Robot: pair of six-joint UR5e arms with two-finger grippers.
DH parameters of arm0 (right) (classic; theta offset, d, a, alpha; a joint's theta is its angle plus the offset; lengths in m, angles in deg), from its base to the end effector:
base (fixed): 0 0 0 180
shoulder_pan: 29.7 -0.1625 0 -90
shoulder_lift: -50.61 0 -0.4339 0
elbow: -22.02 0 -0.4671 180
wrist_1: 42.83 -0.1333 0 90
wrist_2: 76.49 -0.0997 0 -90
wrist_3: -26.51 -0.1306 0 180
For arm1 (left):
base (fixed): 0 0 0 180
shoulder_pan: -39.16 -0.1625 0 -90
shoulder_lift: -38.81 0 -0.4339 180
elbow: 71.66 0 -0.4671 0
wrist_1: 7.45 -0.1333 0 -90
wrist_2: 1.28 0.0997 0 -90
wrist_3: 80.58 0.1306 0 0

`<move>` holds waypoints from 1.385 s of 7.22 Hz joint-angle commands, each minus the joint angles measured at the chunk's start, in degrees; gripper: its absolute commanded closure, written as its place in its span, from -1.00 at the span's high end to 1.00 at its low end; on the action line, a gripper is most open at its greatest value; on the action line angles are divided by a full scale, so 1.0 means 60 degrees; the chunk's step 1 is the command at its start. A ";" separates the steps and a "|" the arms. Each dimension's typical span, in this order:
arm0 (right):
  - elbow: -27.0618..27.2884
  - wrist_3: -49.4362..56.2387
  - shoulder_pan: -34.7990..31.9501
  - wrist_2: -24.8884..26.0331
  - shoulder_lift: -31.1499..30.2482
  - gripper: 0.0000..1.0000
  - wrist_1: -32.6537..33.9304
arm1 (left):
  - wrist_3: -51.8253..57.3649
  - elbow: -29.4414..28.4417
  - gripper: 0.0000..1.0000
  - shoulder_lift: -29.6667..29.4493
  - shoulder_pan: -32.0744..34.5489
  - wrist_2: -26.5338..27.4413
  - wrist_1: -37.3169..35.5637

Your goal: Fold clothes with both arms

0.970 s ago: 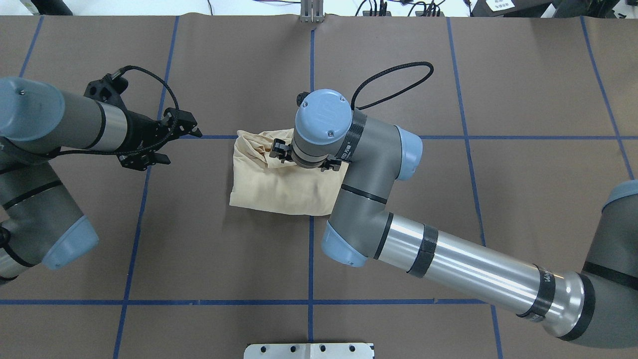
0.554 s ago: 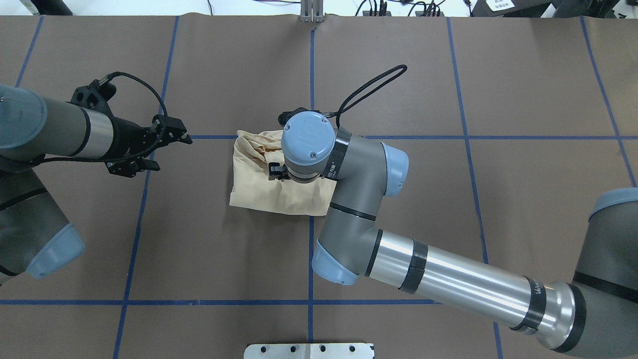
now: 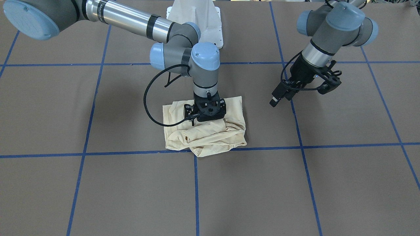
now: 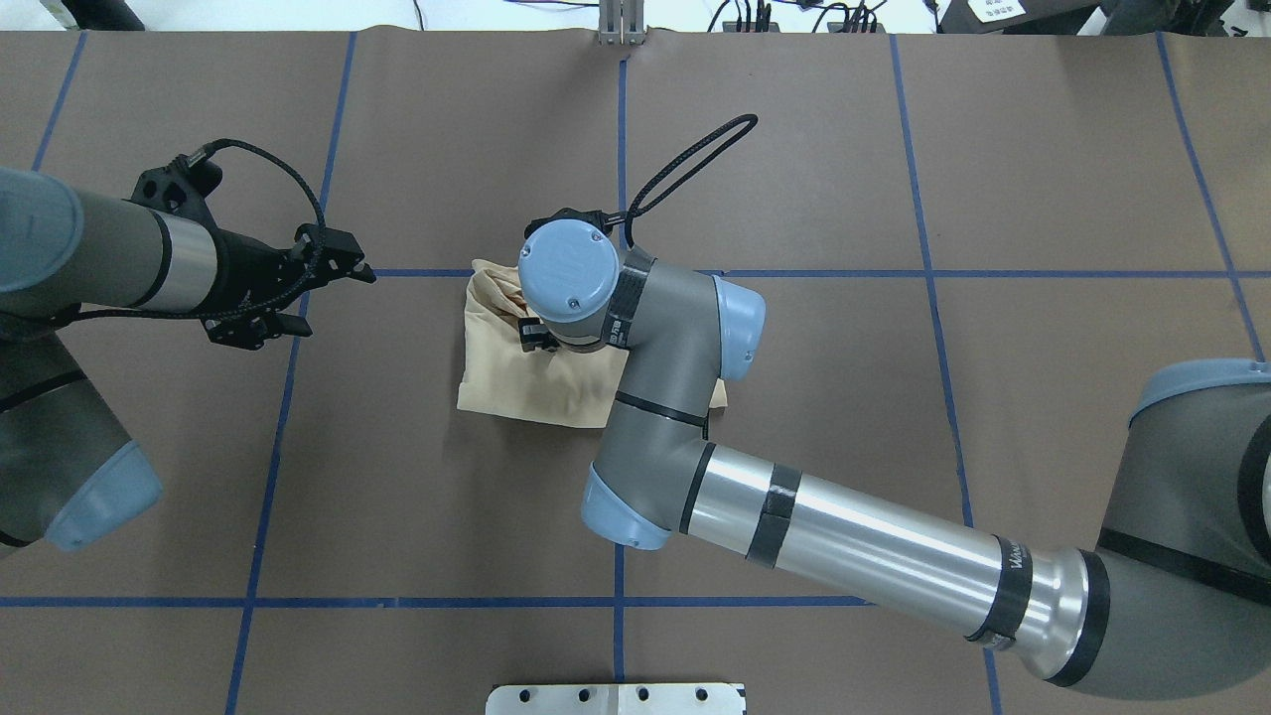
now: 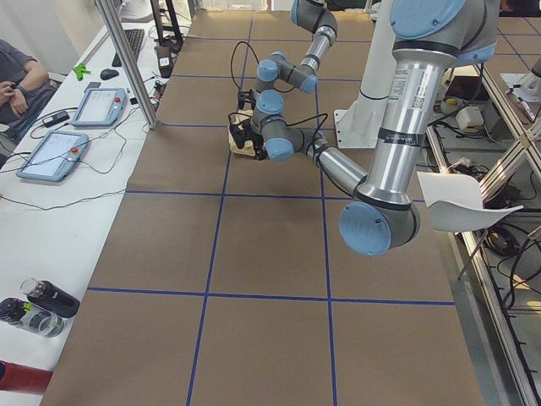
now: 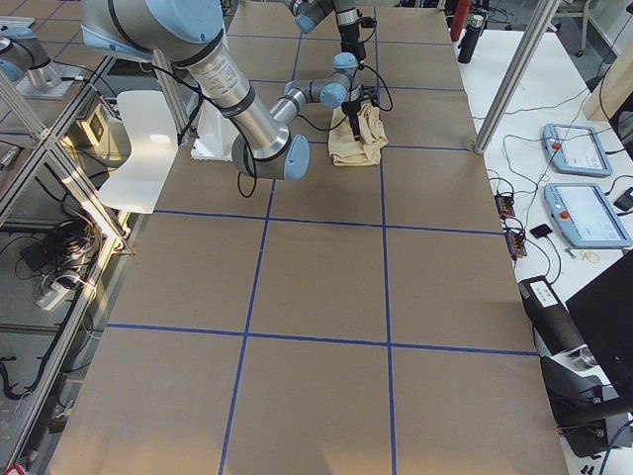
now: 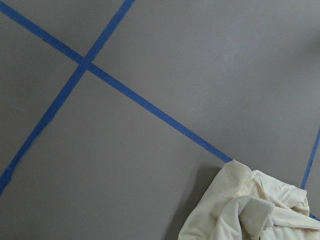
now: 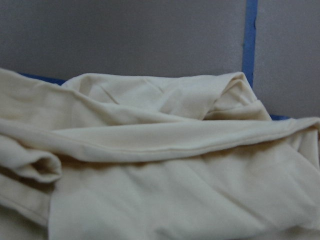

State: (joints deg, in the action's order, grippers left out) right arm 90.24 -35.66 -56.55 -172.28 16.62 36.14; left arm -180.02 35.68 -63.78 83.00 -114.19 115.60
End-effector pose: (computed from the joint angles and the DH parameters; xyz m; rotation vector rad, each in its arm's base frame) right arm -0.7562 -0.5175 0.1630 0.2774 -0.7451 -0.0561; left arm 0.4130 -0.5110 0.3187 -0.0223 1.1592 -0.6064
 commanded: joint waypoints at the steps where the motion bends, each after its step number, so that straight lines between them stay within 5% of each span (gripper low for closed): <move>1: -0.1486 0.0049 -0.0443 0.0101 0.0780 1.00 -0.0925 | -0.0008 0.0010 1.00 -0.0011 0.0033 -0.0005 0.0000; 4: -0.3029 0.0326 -0.1017 0.0436 0.1270 1.00 -0.2127 | -0.0008 0.0025 1.00 -0.0056 0.0033 0.0009 0.0000; 6: -0.3078 0.0605 -0.1237 0.0481 0.1270 1.00 -0.2117 | -0.0008 0.0068 1.00 -0.0070 0.0092 0.0009 -0.0087; 8: -0.2787 0.0737 -0.1398 0.0321 0.1372 1.00 -0.2103 | -0.0008 0.0098 1.00 -0.0114 0.0106 -0.0034 -0.0117; 10: -0.0980 0.0534 -0.1370 -0.0322 0.1096 1.00 -0.0722 | 0.0007 0.0157 1.00 -0.0099 0.0238 -0.0385 -0.0117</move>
State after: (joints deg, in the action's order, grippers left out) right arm 77.66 -31.82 -64.81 -172.16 24.23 26.24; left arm -180.01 36.44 -64.40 84.12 -115.59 114.88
